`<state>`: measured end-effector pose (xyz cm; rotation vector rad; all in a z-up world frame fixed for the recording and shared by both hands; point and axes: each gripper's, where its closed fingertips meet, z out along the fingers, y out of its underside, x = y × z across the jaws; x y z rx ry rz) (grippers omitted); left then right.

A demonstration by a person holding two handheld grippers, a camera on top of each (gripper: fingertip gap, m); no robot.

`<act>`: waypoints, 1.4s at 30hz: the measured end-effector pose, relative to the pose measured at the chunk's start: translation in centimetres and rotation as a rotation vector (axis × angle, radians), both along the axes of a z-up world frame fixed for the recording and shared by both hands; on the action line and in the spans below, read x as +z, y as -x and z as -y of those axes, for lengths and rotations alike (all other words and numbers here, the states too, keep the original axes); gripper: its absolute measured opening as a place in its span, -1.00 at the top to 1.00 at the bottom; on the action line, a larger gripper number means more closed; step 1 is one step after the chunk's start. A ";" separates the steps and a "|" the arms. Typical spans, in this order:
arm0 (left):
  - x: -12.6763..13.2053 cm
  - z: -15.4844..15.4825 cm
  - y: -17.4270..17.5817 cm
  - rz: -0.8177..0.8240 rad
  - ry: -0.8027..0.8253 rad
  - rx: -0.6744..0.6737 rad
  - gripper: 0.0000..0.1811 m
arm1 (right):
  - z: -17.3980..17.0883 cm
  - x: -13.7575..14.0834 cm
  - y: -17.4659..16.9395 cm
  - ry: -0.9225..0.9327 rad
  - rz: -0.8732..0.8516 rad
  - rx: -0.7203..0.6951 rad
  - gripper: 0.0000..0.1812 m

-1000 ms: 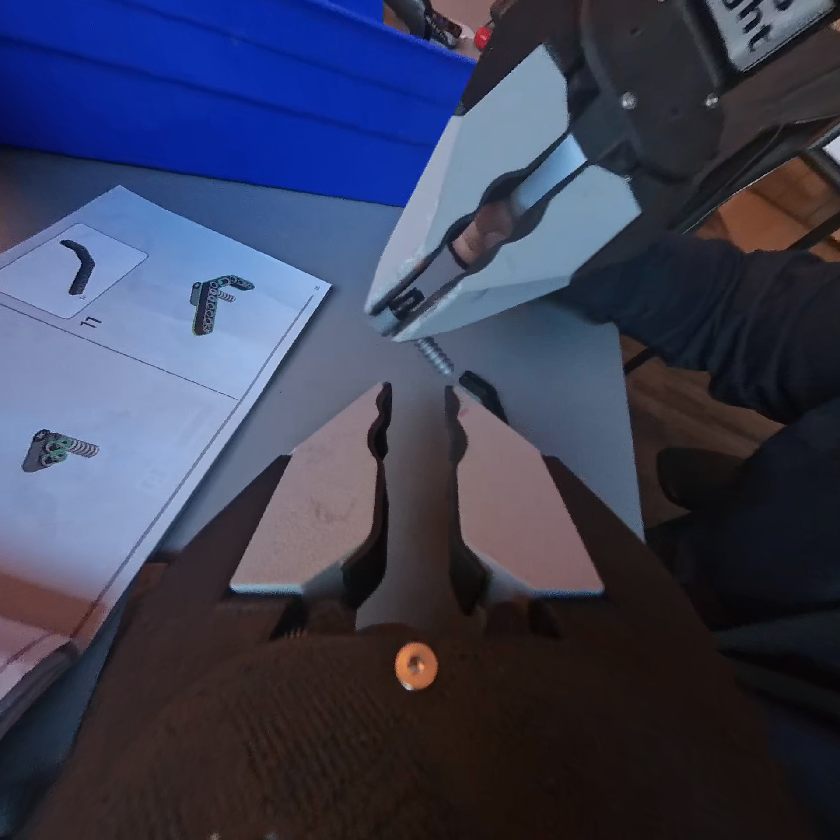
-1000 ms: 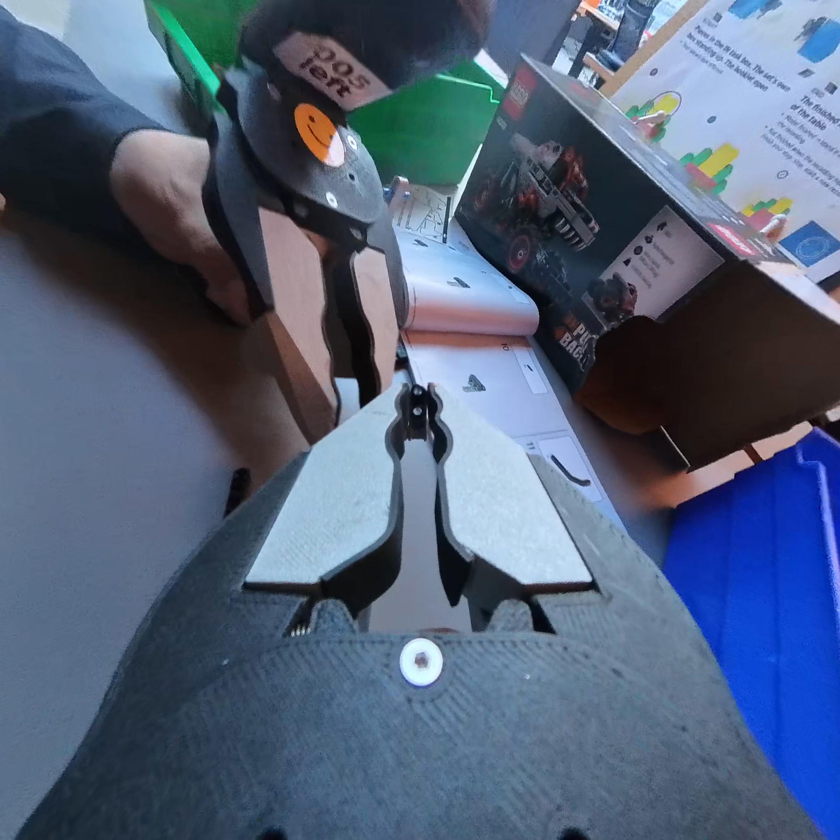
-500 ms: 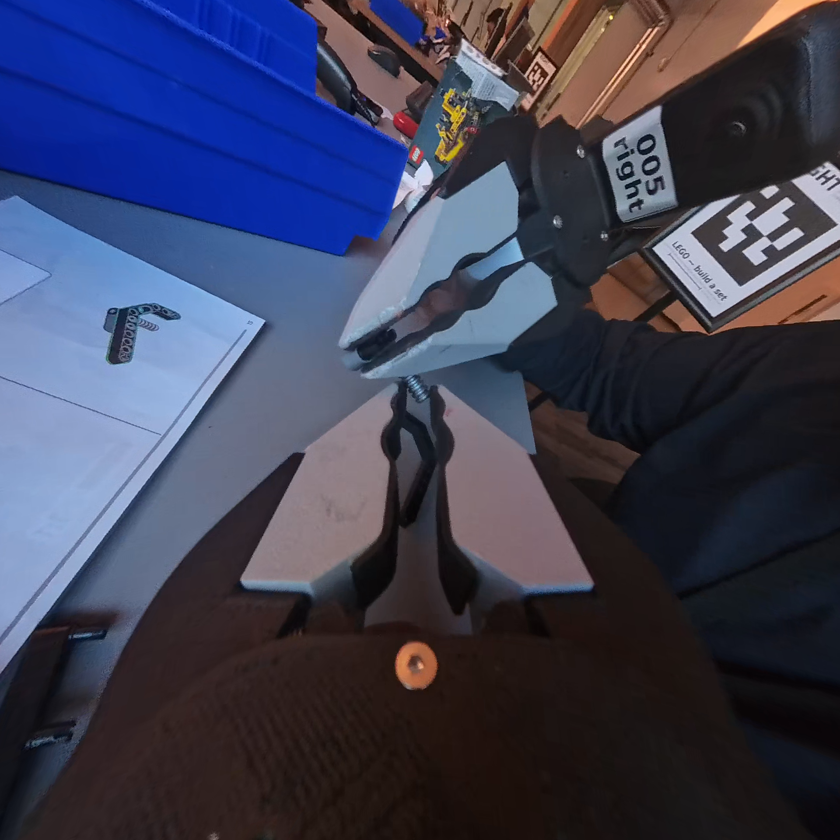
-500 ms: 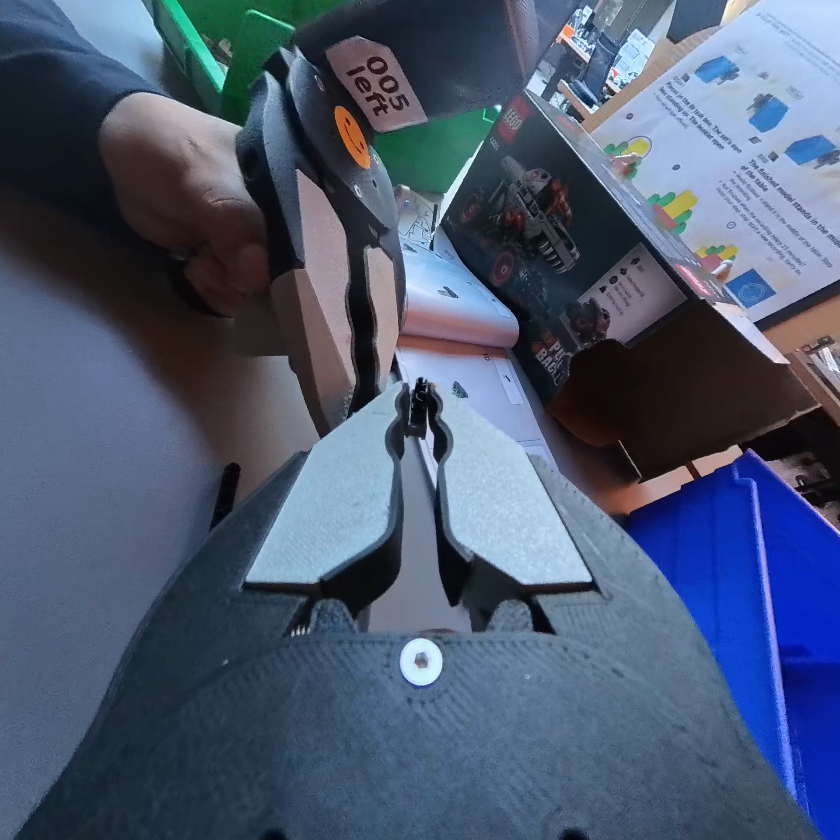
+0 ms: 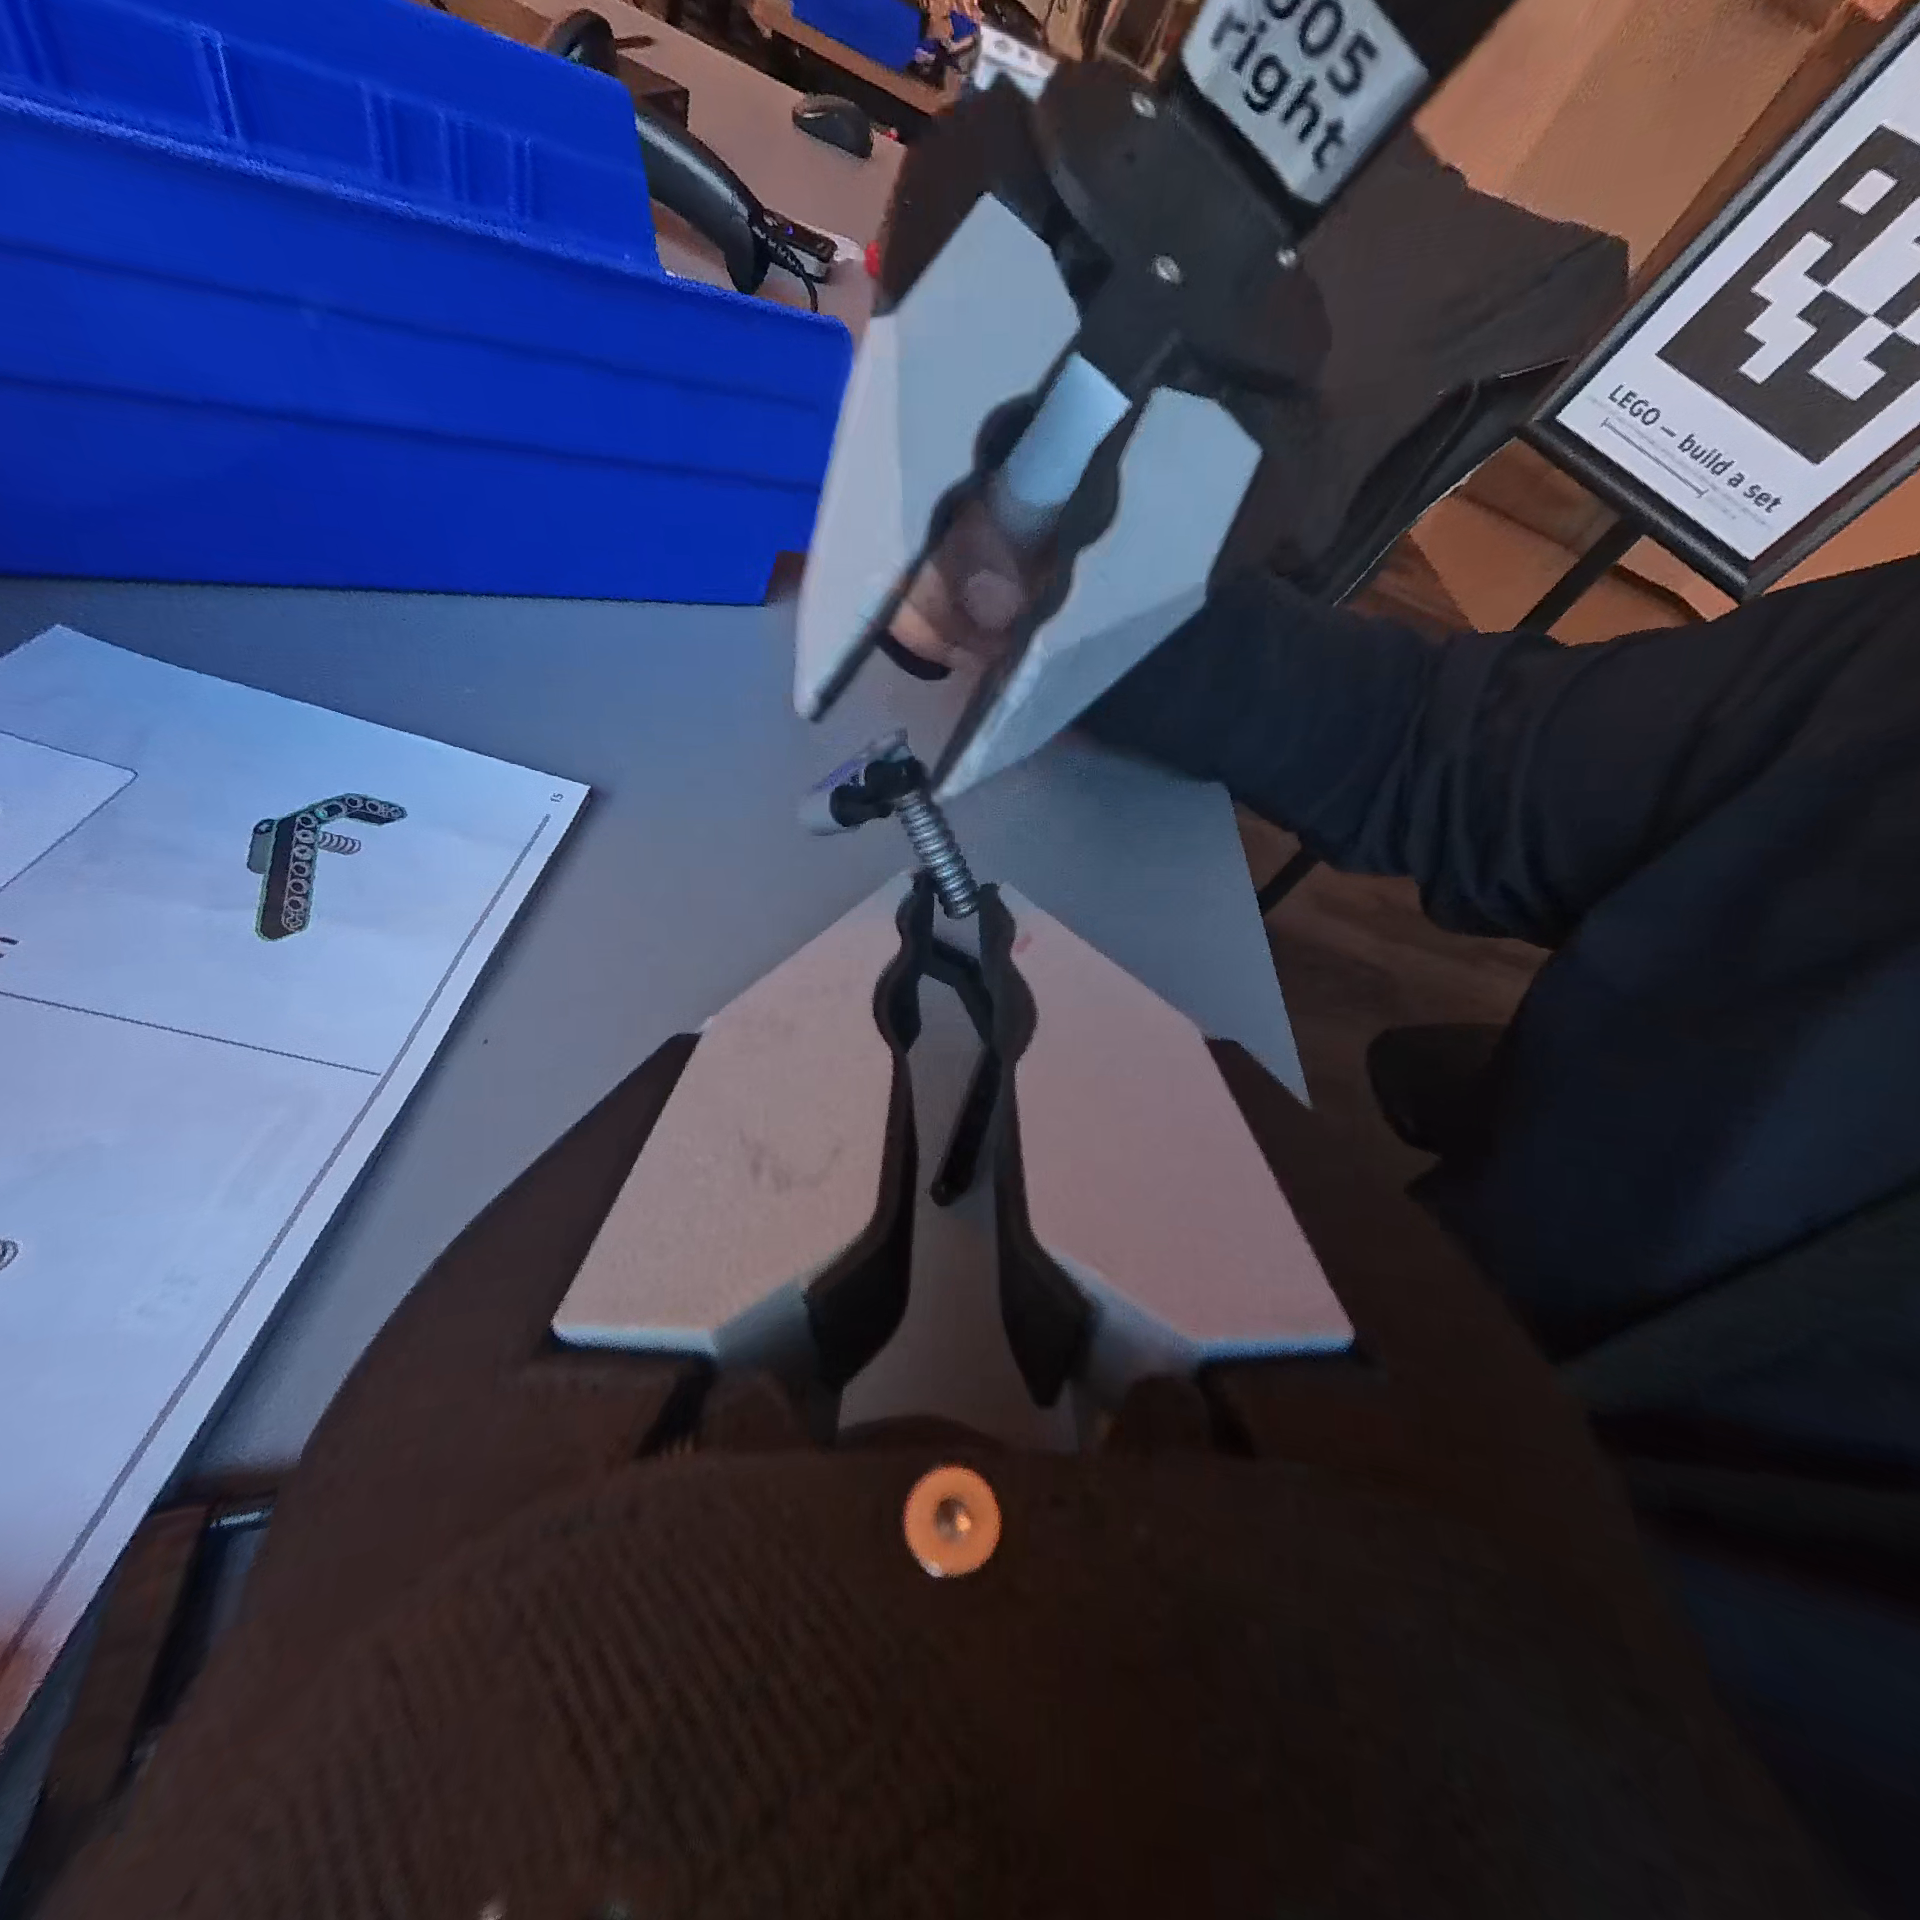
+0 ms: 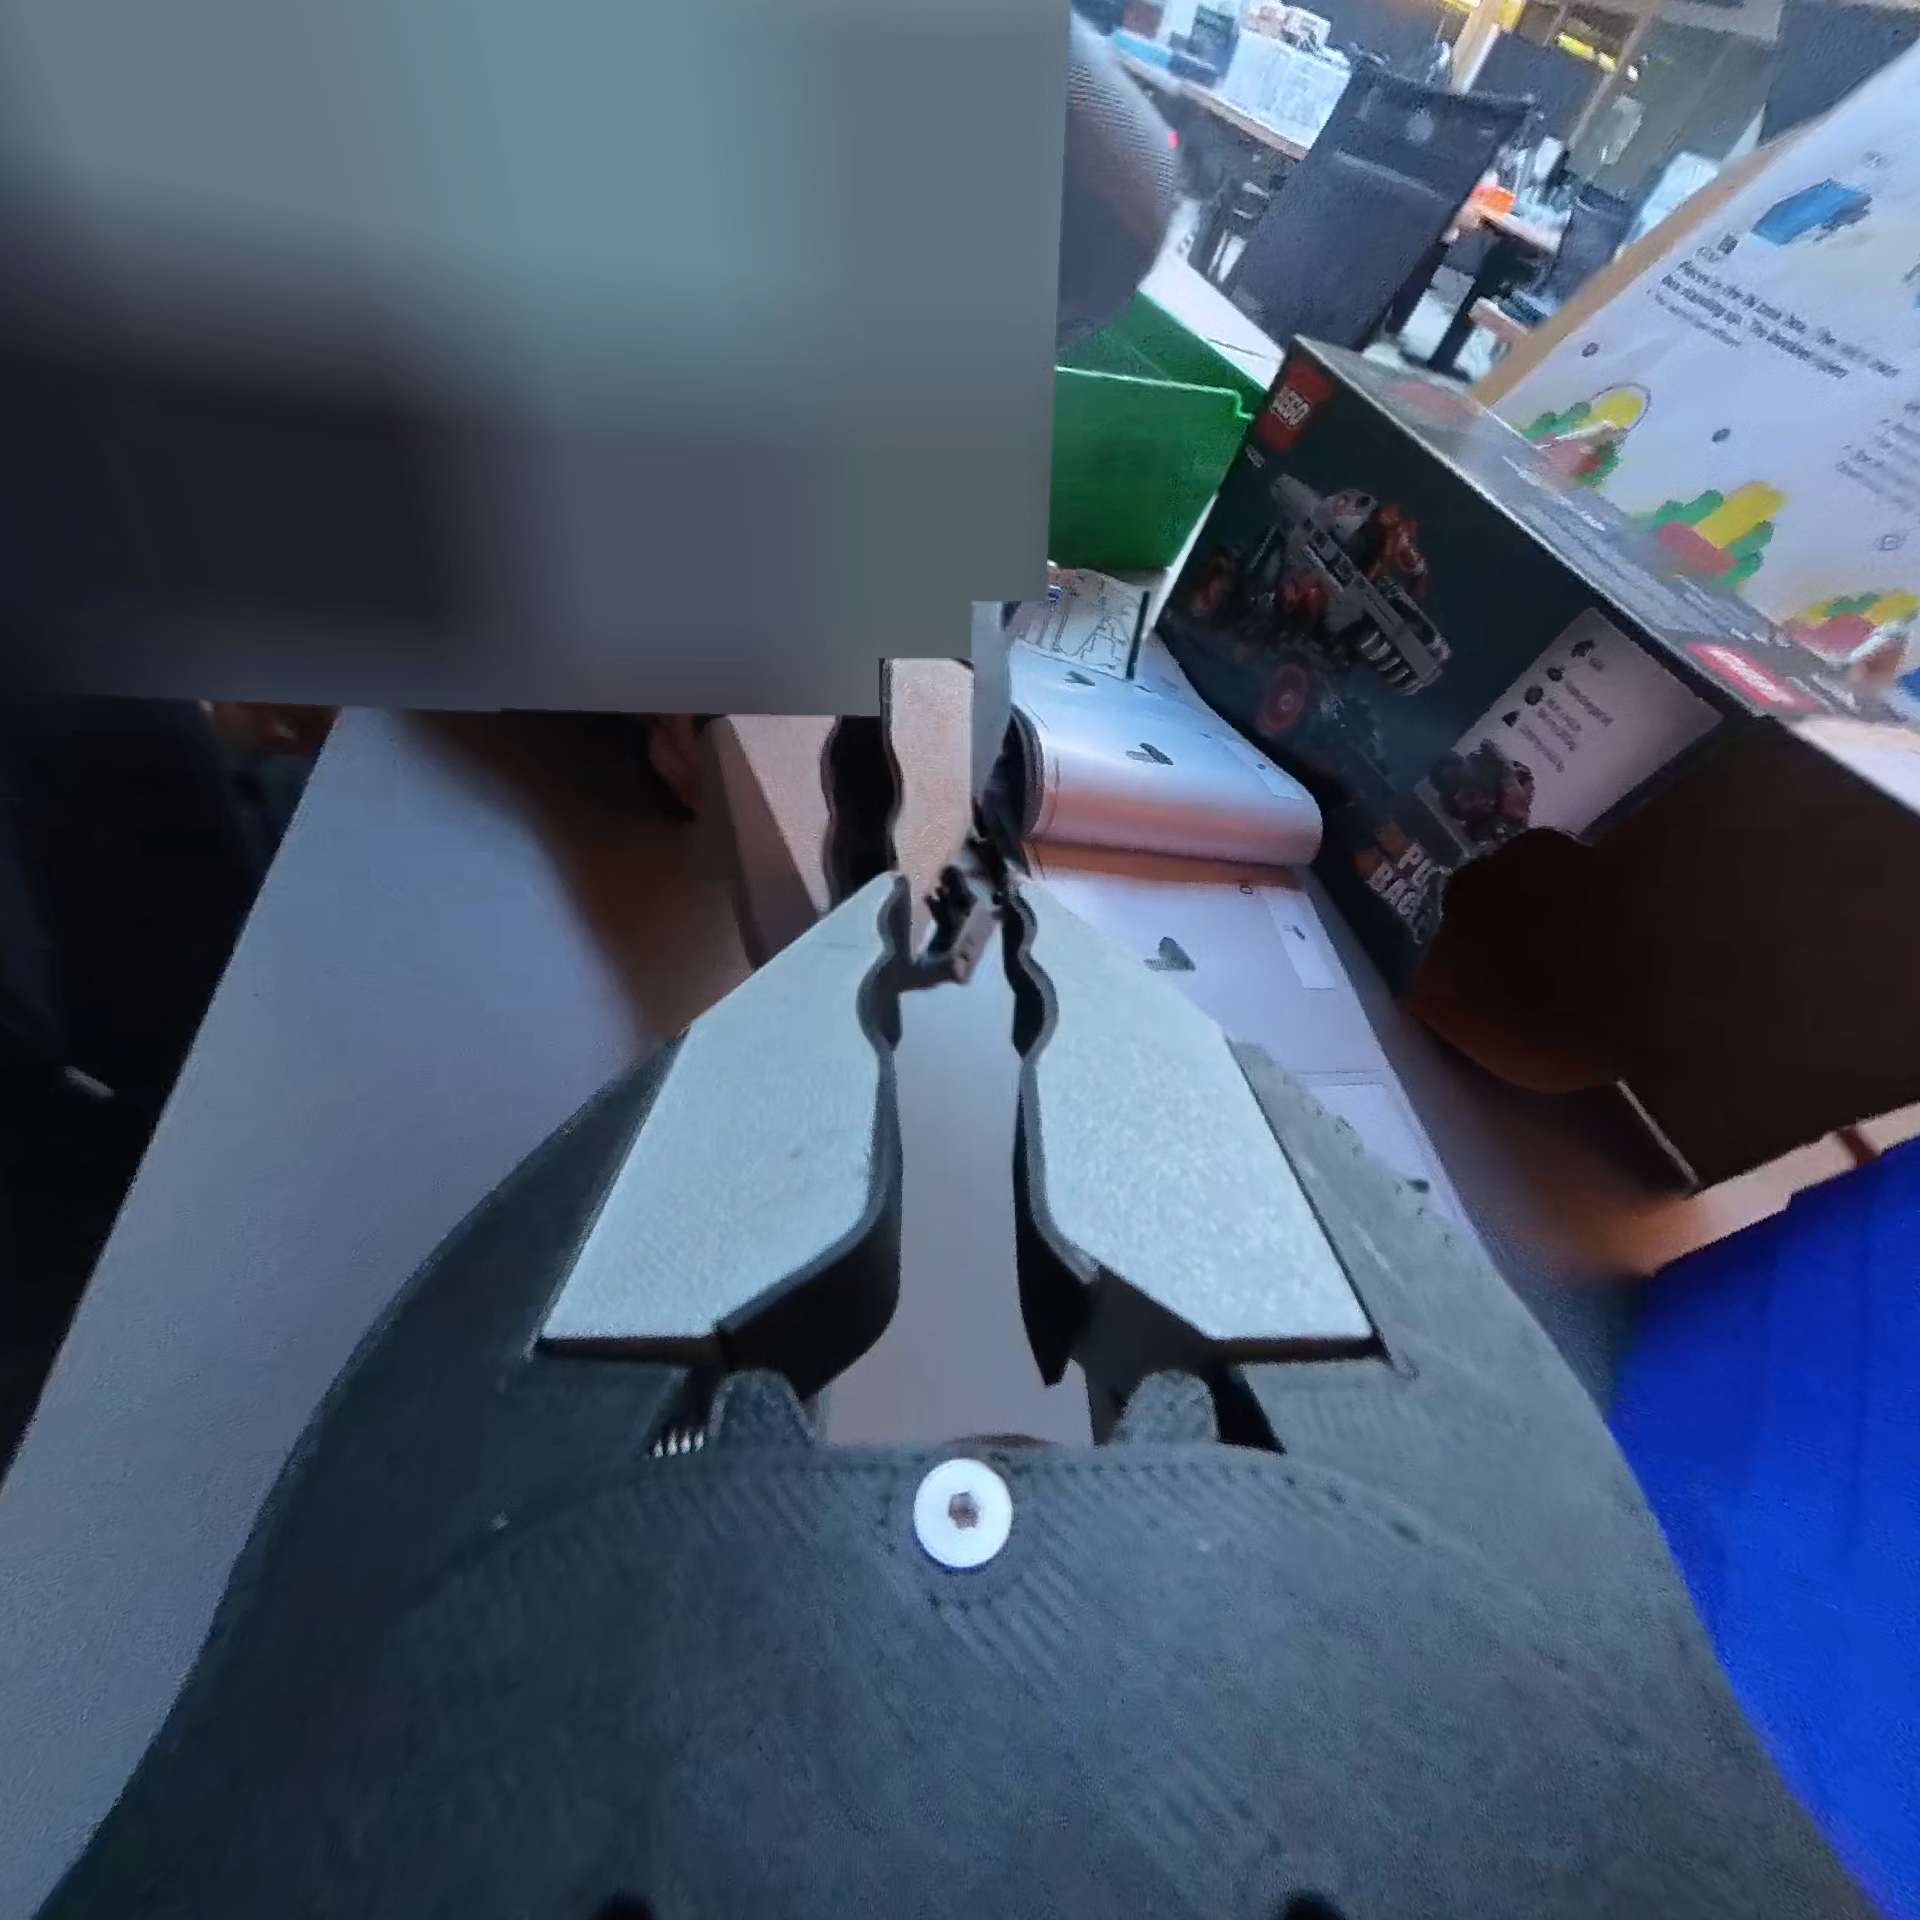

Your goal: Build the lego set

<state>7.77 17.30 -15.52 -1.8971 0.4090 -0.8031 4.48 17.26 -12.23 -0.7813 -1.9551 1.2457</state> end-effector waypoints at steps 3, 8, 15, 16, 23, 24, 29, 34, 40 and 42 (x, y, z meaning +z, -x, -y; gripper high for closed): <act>-0.1 0.0 0.2 -0.023 -0.013 0.005 0.93 | -0.1 -0.1 -0.3 0.109 0.089 0.038 0.78; -0.4 -0.1 0.5 -0.135 -0.076 0.020 0.93 | 0.5 -1.8 -0.6 0.242 0.283 0.100 0.78; -0.8 -0.3 0.3 -0.246 -0.111 0.053 0.94 | 0.9 -2.0 -1.2 0.321 0.359 0.159 0.91; -0.8 -0.2 0.3 -0.242 -0.101 0.053 0.94 | 0.9 -2.0 -1.2 0.298 0.349 0.159 0.93; -0.9 0.5 1.9 -0.213 -0.049 0.032 0.80 | -1.8 -3.8 -1.0 -0.151 0.187 0.007 0.94; -1.1 0.5 2.0 -0.210 -0.029 0.027 0.77 | -1.8 -4.0 -1.0 -0.213 0.154 0.000 0.94; -1.6 1.4 0.4 -0.059 0.092 -0.087 0.70 | -1.1 -6.0 -0.9 -0.591 0.041 -0.009 0.94; -2.1 1.9 -0.4 0.030 0.179 -0.150 0.70 | -0.5 -7.1 -1.1 -0.718 0.027 0.008 0.94; -1.9 1.8 -0.1 0.082 0.207 -0.139 0.69 | -0.4 -6.6 -1.3 -0.761 -0.010 0.004 0.94; -1.8 1.5 -0.1 0.103 0.216 -0.132 0.70 | -0.3 -6.6 -1.2 -0.783 -0.018 -0.004 0.94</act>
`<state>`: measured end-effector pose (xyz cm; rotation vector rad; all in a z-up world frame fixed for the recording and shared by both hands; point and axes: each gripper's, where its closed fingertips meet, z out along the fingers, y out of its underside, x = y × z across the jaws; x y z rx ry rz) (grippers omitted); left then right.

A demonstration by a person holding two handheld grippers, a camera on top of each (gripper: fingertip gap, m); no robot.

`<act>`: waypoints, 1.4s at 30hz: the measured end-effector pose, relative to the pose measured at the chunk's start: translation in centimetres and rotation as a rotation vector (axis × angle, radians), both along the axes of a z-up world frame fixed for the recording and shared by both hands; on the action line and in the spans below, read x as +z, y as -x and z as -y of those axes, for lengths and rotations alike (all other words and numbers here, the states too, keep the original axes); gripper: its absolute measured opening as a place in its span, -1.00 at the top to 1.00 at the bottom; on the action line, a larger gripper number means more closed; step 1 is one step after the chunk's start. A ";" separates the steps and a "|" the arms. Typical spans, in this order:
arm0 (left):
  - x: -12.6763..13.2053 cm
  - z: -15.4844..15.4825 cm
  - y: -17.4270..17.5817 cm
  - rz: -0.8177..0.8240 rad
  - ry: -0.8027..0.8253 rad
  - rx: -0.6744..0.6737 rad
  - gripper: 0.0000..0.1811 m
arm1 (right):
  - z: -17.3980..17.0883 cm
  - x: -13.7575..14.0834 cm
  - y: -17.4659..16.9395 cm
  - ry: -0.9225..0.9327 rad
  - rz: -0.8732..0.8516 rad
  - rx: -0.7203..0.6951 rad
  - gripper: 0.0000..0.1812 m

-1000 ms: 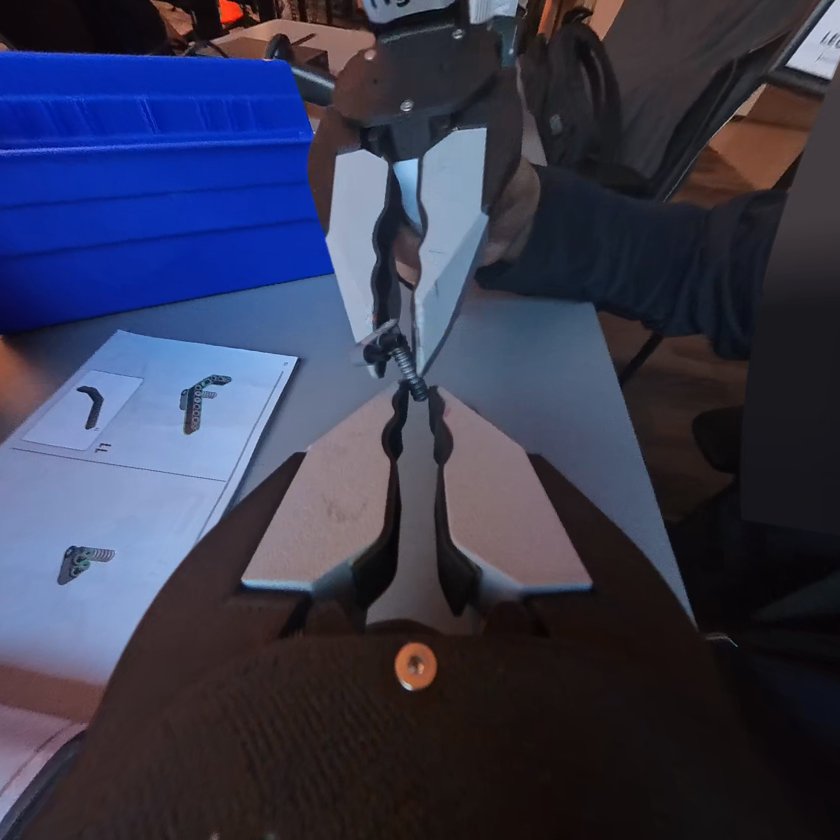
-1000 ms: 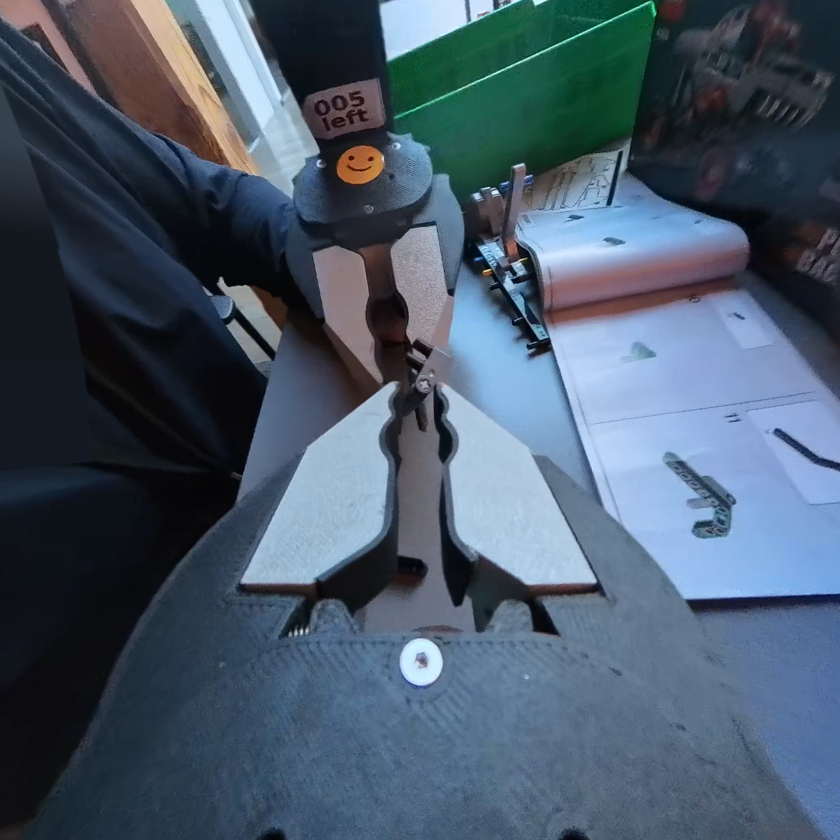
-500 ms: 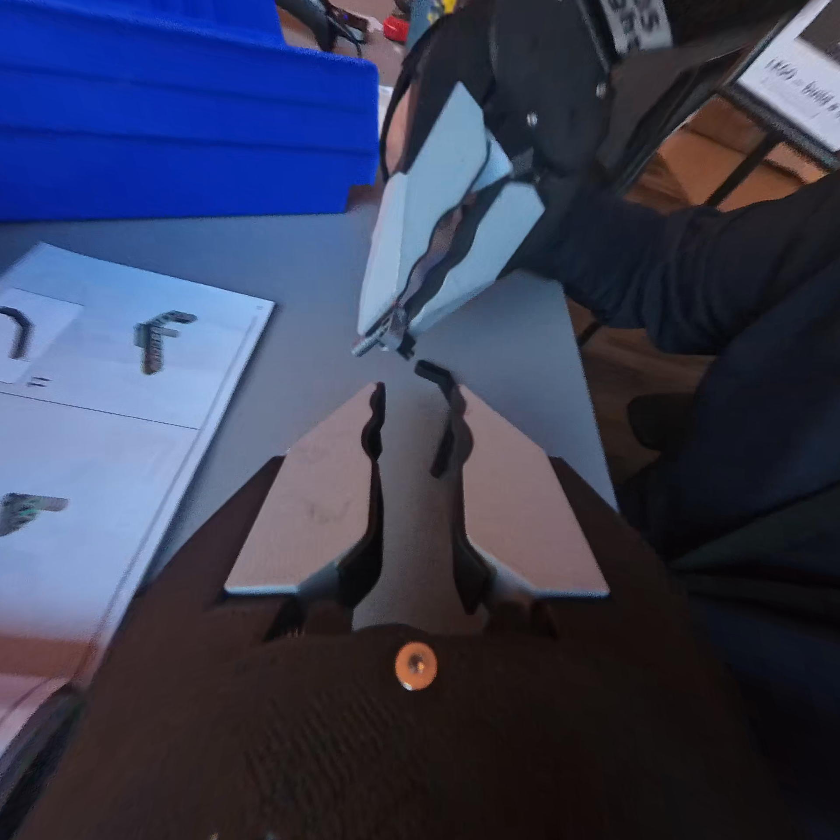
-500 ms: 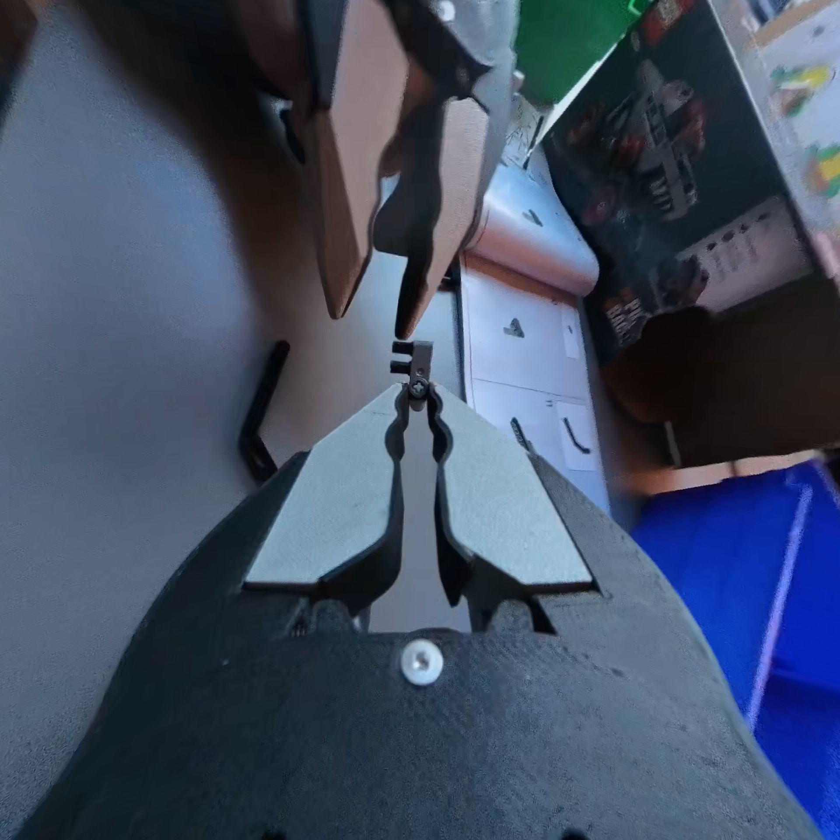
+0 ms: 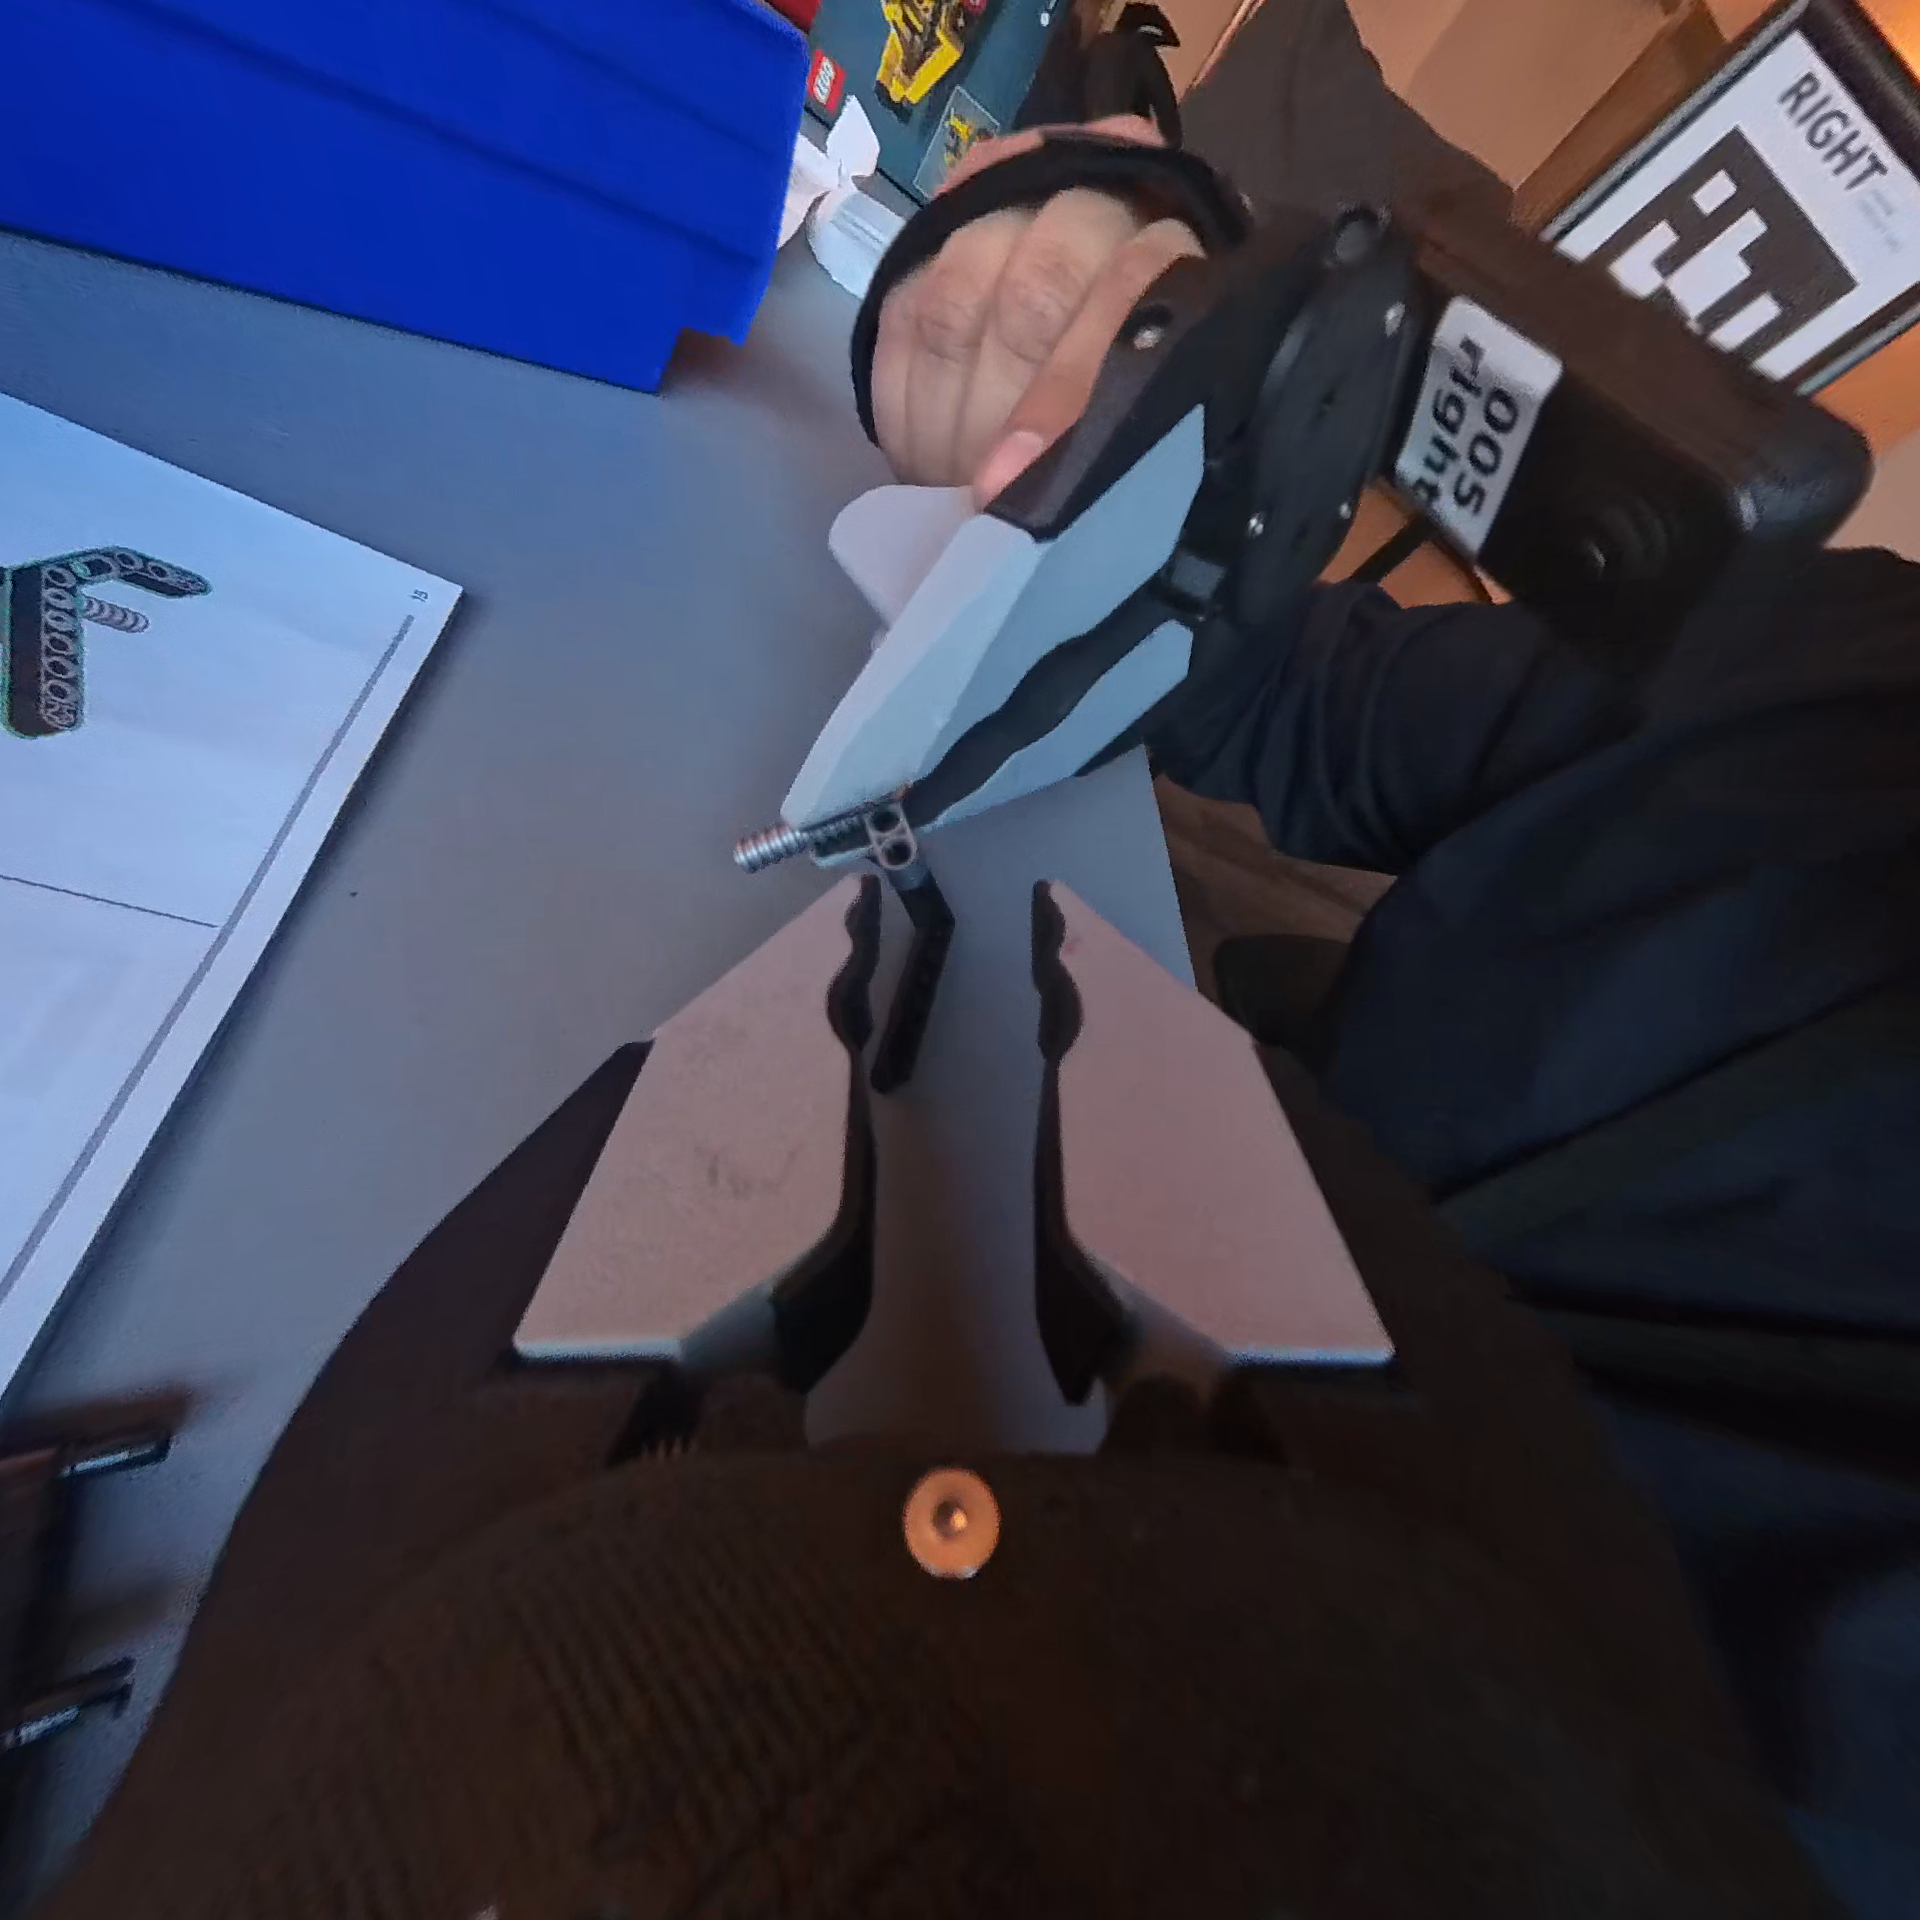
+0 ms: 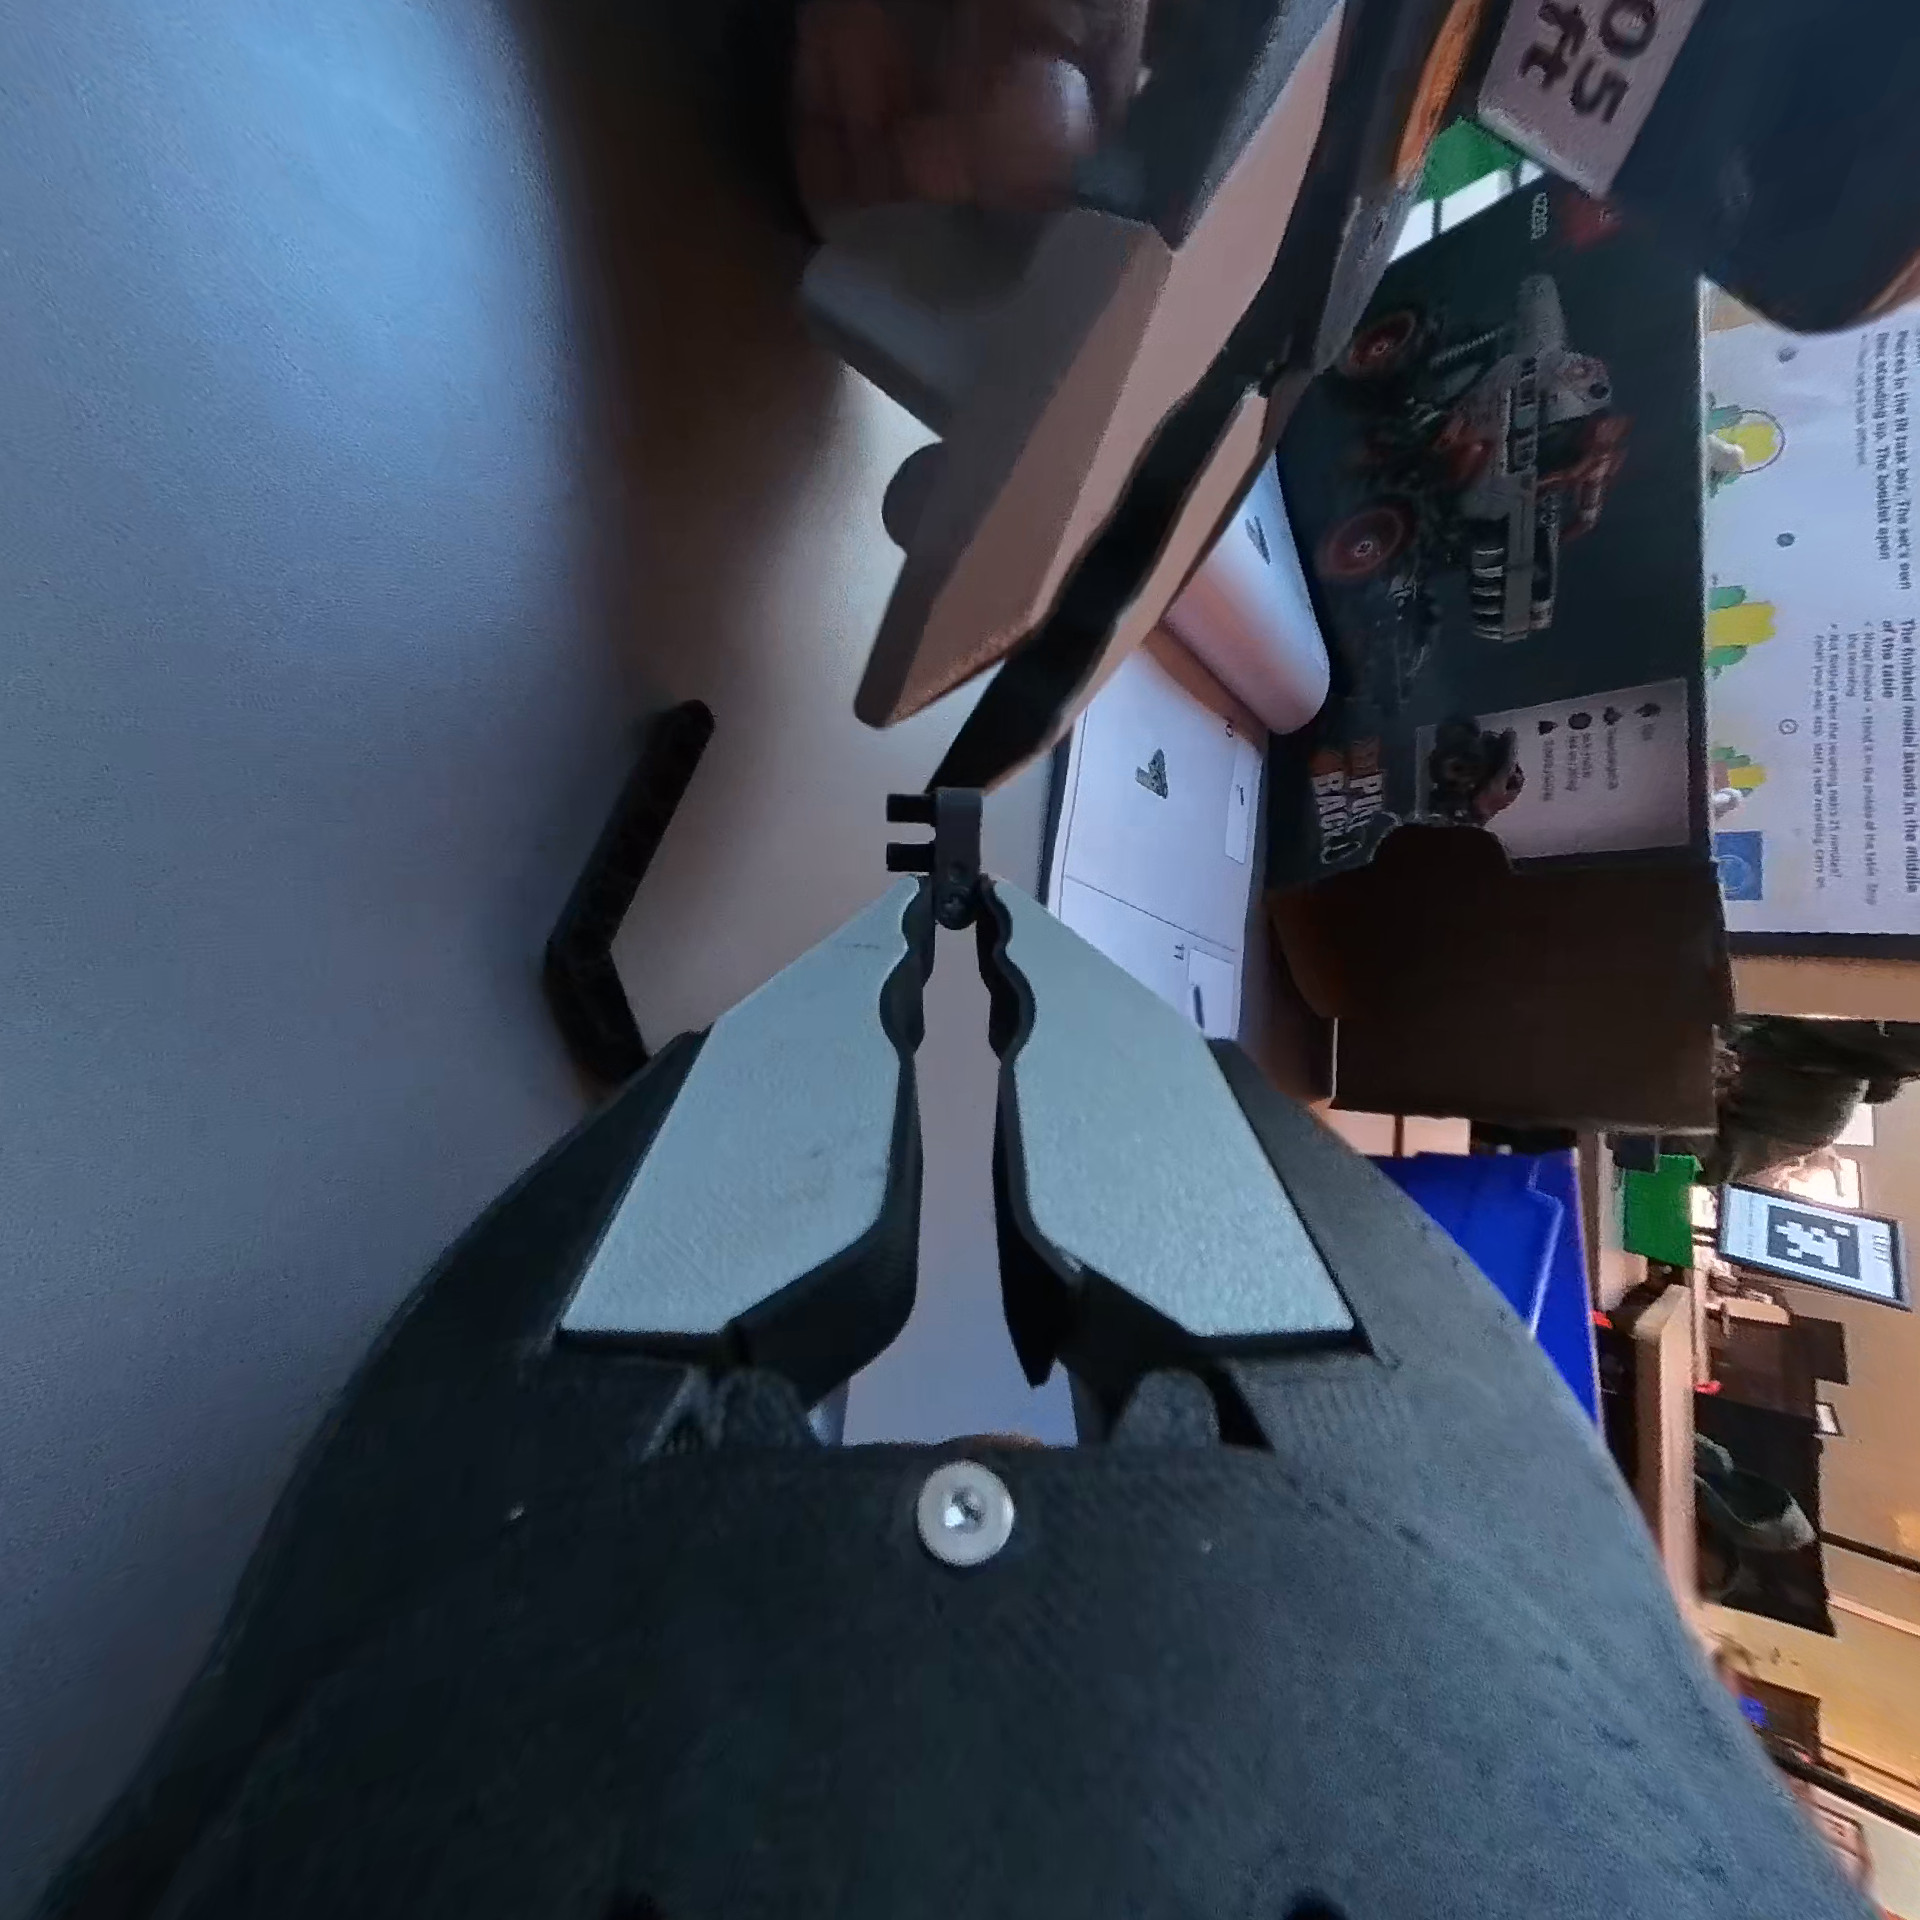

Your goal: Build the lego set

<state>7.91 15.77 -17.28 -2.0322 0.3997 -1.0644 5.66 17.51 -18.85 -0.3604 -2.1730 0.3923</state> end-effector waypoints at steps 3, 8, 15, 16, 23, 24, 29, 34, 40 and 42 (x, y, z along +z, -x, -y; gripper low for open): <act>-0.6 -0.4 -0.1 0.000 0.040 0.024 0.74 | 0.4 -0.1 0.1 -0.020 -0.005 -0.001 0.94; -1.2 -0.5 0.0 -0.040 0.042 0.028 0.93 | 0.6 -0.2 -0.2 -0.014 0.013 0.007 0.94; -2.9 0.1 -1.8 -0.295 -0.058 -0.079 0.94 | 1.1 -1.7 -3.7 0.262 0.328 0.092 0.70; -3.0 0.2 -2.2 -0.325 -0.075 -0.095 0.93 | 0.7 -1.8 -3.9 0.299 0.367 0.069 0.69; -3.5 0.0 -2.8 -0.484 -0.192 -0.119 0.94 | 1.3 -1.0 -4.5 0.545 0.525 0.067 0.51; -3.5 -0.1 -2.9 -0.492 -0.204 -0.118 0.95 | 1.4 -0.8 -4.5 0.550 0.518 0.073 0.58; -3.5 -0.4 -2.9 -0.528 -0.238 -0.109 0.94 | 1.5 -1.1 -4.3 0.490 0.485 0.058 0.84; -3.7 -0.4 -2.9 -0.526 -0.217 -0.099 0.96 | 1.7 -1.6 -4.2 0.466 0.506 0.009 0.88; -3.5 0.2 -2.1 -0.469 -0.152 -0.092 1.00 | 1.1 -1.7 -4.2 0.565 0.593 -0.076 0.94; -3.3 0.3 -2.0 -0.481 -0.165 -0.093 1.00 | 1.2 -1.9 -4.2 0.567 0.589 -0.082 0.94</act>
